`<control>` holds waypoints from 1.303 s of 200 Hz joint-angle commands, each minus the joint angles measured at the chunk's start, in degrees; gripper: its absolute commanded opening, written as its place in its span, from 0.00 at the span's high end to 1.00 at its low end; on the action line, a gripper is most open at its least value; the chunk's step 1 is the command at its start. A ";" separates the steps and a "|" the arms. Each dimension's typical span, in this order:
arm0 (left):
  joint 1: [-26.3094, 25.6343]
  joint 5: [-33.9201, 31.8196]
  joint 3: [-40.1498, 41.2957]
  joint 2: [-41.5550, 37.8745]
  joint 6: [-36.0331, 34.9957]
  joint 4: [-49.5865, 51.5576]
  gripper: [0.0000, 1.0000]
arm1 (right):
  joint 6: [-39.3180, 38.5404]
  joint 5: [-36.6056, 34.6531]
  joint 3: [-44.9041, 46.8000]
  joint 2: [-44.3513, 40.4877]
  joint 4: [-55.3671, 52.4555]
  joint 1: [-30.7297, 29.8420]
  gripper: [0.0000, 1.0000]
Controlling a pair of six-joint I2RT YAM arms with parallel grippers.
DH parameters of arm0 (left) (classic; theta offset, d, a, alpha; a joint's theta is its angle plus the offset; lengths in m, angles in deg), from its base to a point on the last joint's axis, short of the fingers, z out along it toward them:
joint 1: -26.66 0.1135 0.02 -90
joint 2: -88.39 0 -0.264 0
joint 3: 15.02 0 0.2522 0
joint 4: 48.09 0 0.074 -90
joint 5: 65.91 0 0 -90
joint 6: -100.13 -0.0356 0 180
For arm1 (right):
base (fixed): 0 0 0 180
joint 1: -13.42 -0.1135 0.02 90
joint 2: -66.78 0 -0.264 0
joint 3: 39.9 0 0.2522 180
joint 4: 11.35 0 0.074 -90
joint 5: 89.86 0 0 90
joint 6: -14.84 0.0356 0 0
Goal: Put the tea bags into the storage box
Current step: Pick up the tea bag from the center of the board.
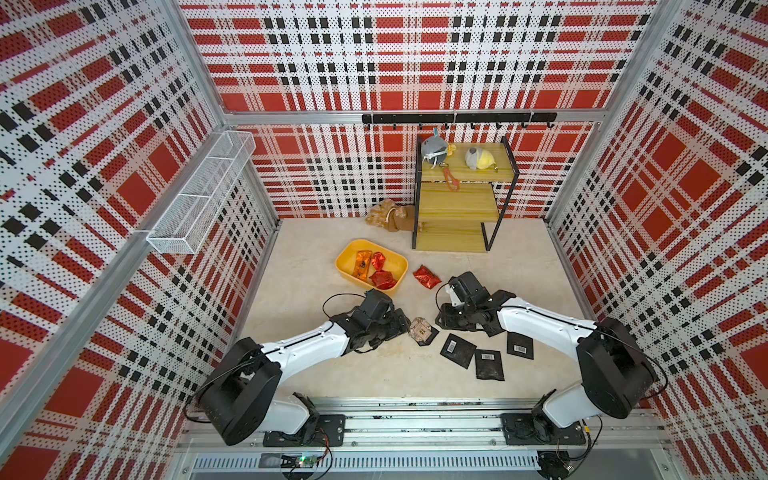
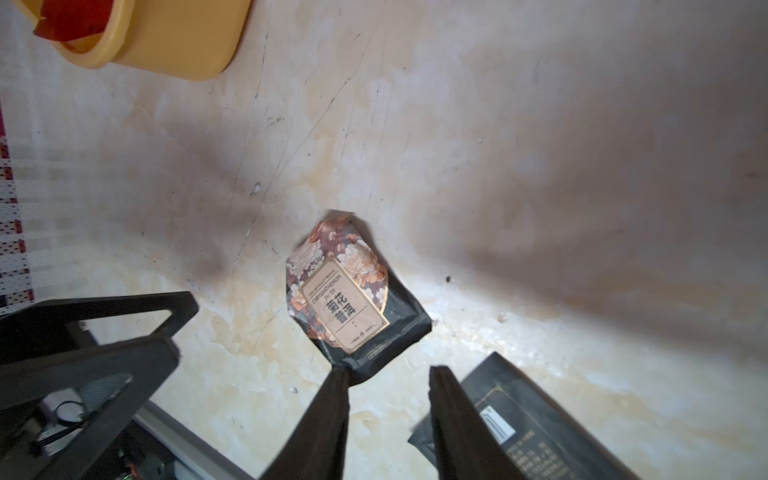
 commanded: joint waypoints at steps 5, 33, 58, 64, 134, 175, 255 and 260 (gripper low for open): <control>-0.83 3.05 -1.31 2.57 -0.81 -5.11 0.16 | 3.53 1.88 0.26 1.76 6.29 -1.70 0.70; -1.40 3.49 -2.43 4.25 -0.72 -5.31 0.16 | 3.71 2.20 -0.17 4.59 6.48 -2.34 0.79; -1.56 3.73 -2.87 5.65 -0.72 -5.90 0.16 | 3.40 2.41 -0.48 6.26 5.68 -2.43 0.83; -1.63 3.89 -2.87 5.90 -0.74 -6.38 0.16 | 3.23 2.55 -0.71 6.78 5.35 -2.47 0.85; -2.11 5.43 -3.68 9.66 -0.85 -8.34 0.17 | 2.08 1.94 -1.29 11.18 4.06 -2.38 0.92; -2.46 6.31 -4.37 11.22 -0.81 -9.70 0.18 | 1.25 2.82 -1.69 13.92 3.93 -2.11 0.92; -2.46 7.50 -5.71 14.69 0.31 -13.55 0.24 | -0.39 3.26 -1.20 14.75 2.57 -0.50 0.92; -2.52 7.50 -5.77 14.74 0.33 -13.67 0.25 | -0.37 3.33 -1.10 14.90 2.67 -0.50 0.92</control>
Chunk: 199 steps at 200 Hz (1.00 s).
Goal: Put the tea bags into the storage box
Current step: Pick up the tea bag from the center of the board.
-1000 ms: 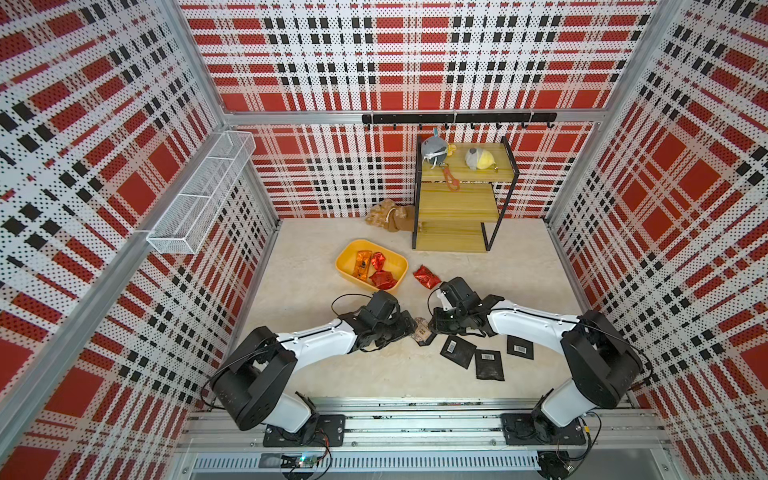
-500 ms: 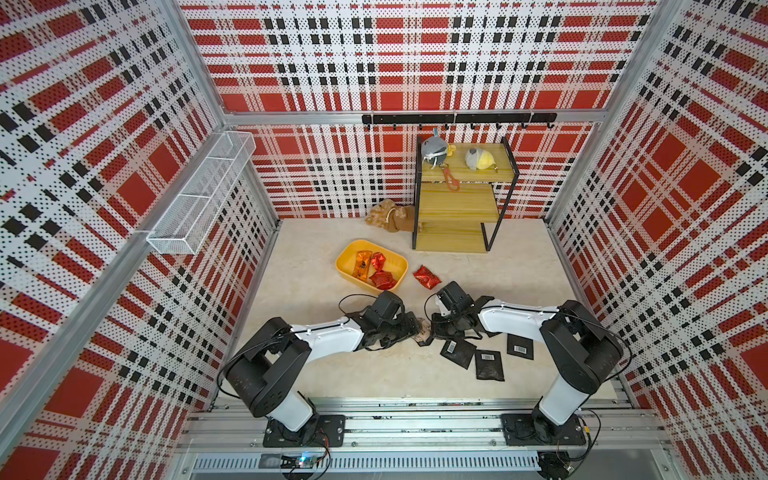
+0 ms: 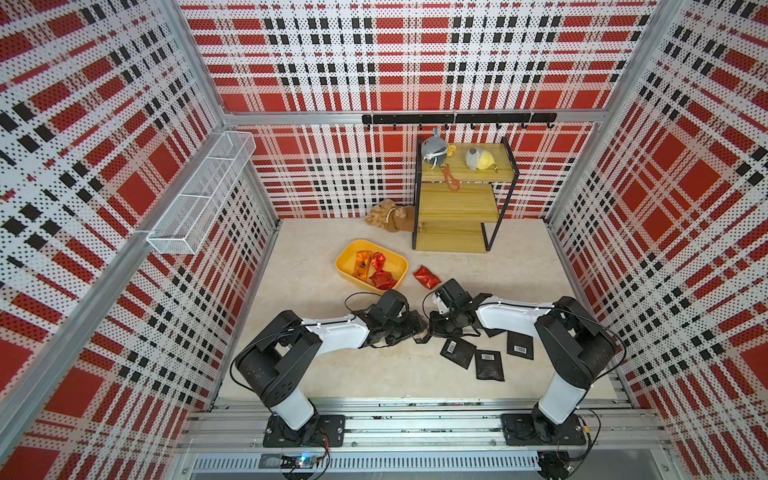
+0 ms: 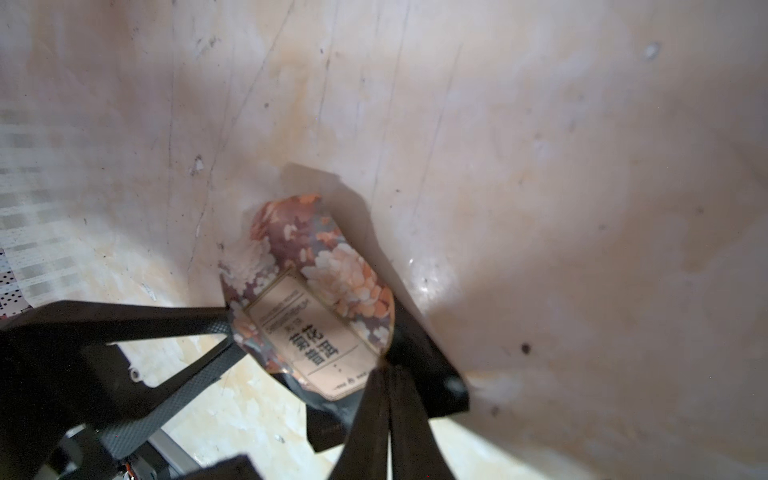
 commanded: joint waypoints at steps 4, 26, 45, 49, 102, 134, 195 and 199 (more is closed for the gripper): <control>-0.43 1.09 -1.66 1.16 0.20 -2.65 0.25 | -1.06 -1.09 1.01 2.32 -2.11 0.38 0.92; -0.43 1.09 -1.95 1.29 0.52 -3.41 0.27 | -1.03 -0.74 1.11 2.70 -1.85 0.34 0.92; -0.39 0.93 -2.04 1.39 0.88 -3.86 0.31 | -1.06 -0.78 1.04 2.71 -1.84 0.38 0.92; -0.43 0.93 -1.98 1.50 0.96 -3.87 0.33 | -1.02 -0.82 1.05 2.75 -1.90 0.41 0.92; -0.52 1.27 -2.15 1.50 1.29 -3.83 0.55 | -1.06 -0.83 1.08 1.51 -2.26 1.00 0.93; -0.61 1.00 -2.21 1.46 0.71 -3.12 0.69 | -0.72 -0.87 0.31 0.11 -2.45 1.14 0.89; -1.35 0.71 -1.87 0.41 0.09 -2.33 1.00 | -0.07 -5.90 -3.91 -7.72 -5.44 3.05 0.62; -1.39 0.66 -1.78 0.28 0.01 -2.33 1.00 | -0.15 -6.08 -4.15 -8.17 -5.59 3.26 0.61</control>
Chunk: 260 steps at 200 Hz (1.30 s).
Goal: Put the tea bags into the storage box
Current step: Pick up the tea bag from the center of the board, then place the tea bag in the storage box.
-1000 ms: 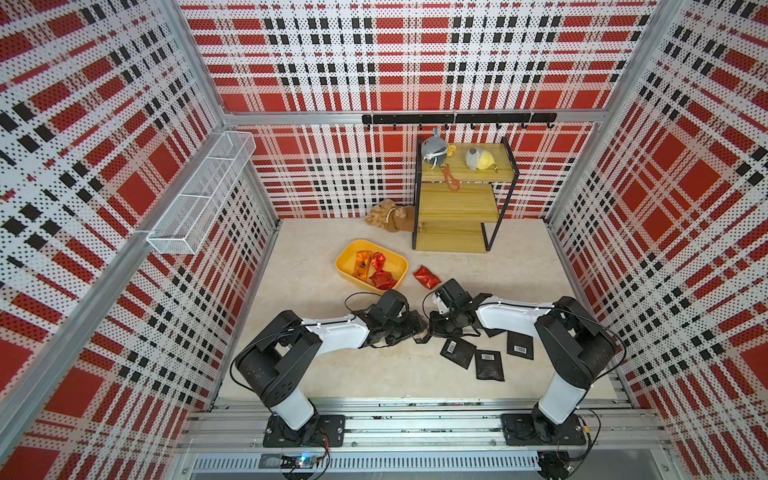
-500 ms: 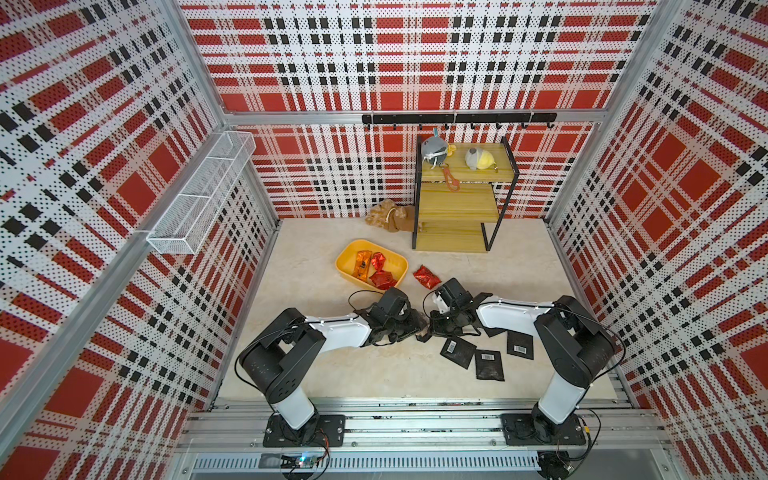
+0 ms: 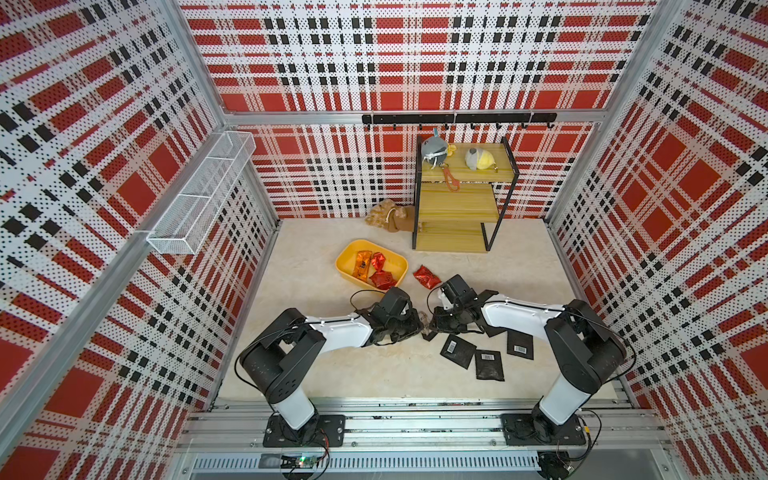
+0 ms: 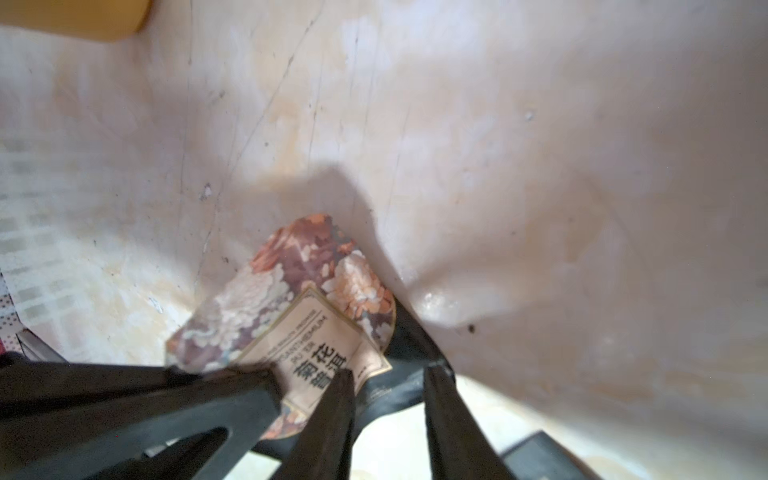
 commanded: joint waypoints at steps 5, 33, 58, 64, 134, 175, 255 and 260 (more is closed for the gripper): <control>-0.52 -0.37 -0.54 -0.98 -0.98 0.39 1.00 | 0.00 -3.36 -3.09 -4.54 -2.28 1.74 0.59; -0.52 0.51 -2.09 -2.32 -1.86 1.48 1.00 | 0.43 -4.00 -3.60 -6.82 -1.35 4.51 0.37; 0.45 -0.80 -6.61 -4.88 -4.39 6.58 1.00 | -0.20 -2.62 -4.92 -5.36 -0.08 7.75 0.25; 0.96 -1.00 -7.68 -5.72 -4.91 7.55 1.00 | -0.16 -2.01 -5.10 -4.61 0.54 8.53 0.24; 19.06 -1.93 -15.16 -16.22 -10.89 16.85 1.00 | -15.67 -11.84 -17.94 5.32 -2.94 8.79 0.18; 27.33 -0.89 -14.08 -11.35 -13.94 16.44 1.00 | -22.76 -14.21 -26.15 11.78 -5.56 7.51 0.14; 33.14 1.12 -19.89 -1.77 -17.49 16.31 1.00 | -30.15 -19.50 -39.52 23.87 -11.85 3.69 0.12; 33.14 1.13 -19.99 -1.37 -17.59 16.31 1.00 | -30.24 -19.52 -39.64 24.11 -11.91 3.69 0.13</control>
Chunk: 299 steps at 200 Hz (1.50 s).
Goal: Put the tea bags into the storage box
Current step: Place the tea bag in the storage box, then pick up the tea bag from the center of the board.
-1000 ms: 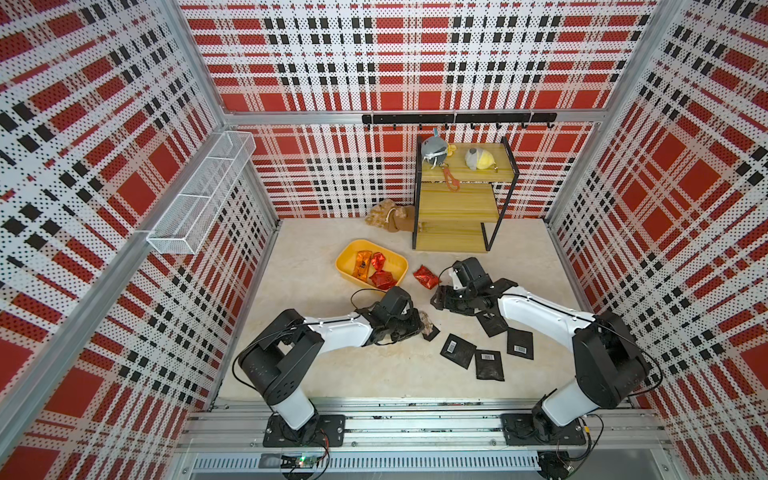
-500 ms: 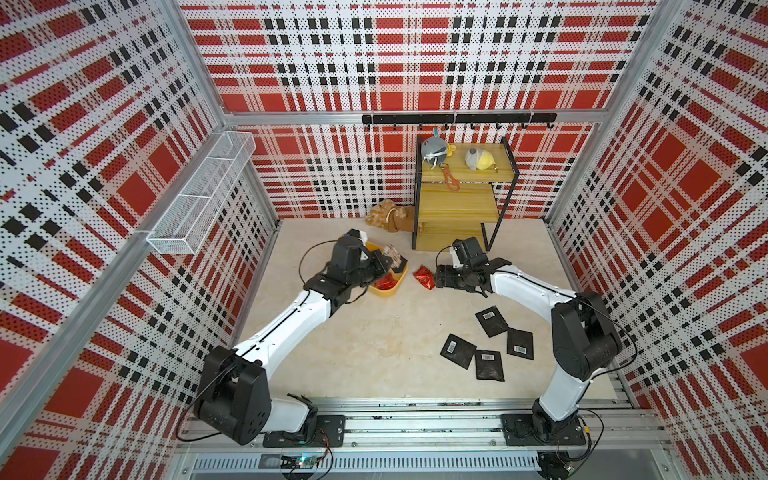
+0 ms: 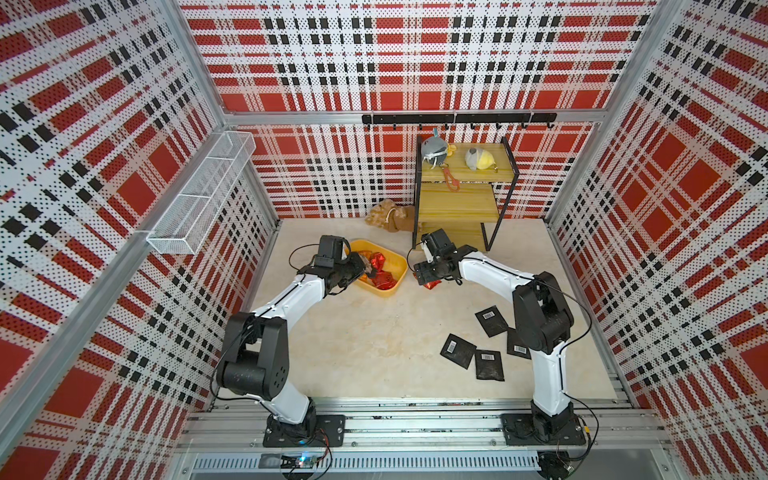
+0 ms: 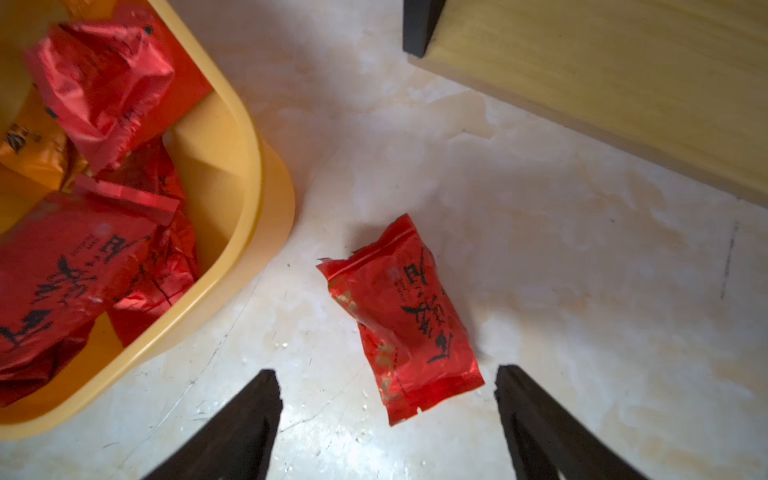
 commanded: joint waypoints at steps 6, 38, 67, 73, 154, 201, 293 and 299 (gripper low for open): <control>0.68 1.20 -2.20 2.16 -2.20 -0.30 1.00 | -2.56 -1.85 -1.87 1.68 -2.38 -0.10 0.13; 0.71 2.11 -4.01 4.05 -2.89 -0.42 0.61 | -3.45 -1.75 -3.68 4.17 -3.18 -0.09 0.12; 1.26 1.79 -5.43 3.52 -3.33 -0.39 0.44 | -4.23 -1.81 -4.97 5.74 -3.17 -0.09 0.12; 1.46 1.65 -5.62 3.21 -3.34 -0.30 0.41 | -4.44 -1.60 -5.43 6.20 -3.29 -0.09 0.12; 6.22 -4.34 -14.93 4.99 -10.75 6.05 0.09 | -4.33 1.38 -10.41 11.40 -5.51 1.29 0.12; 9.41 -3.32 -19.84 12.04 -12.74 6.18 0.09 | -4.64 0.70 -10.96 12.19 -6.67 1.55 0.26; 12.04 3.76 -30.27 25.35 -14.65 6.31 0.11 | -1.05 1.48 -5.63 5.92 -4.05 2.04 0.42; 11.98 3.92 -30.77 25.90 -14.76 6.30 0.11 | -0.95 1.48 -5.37 5.21 -4.04 2.04 0.42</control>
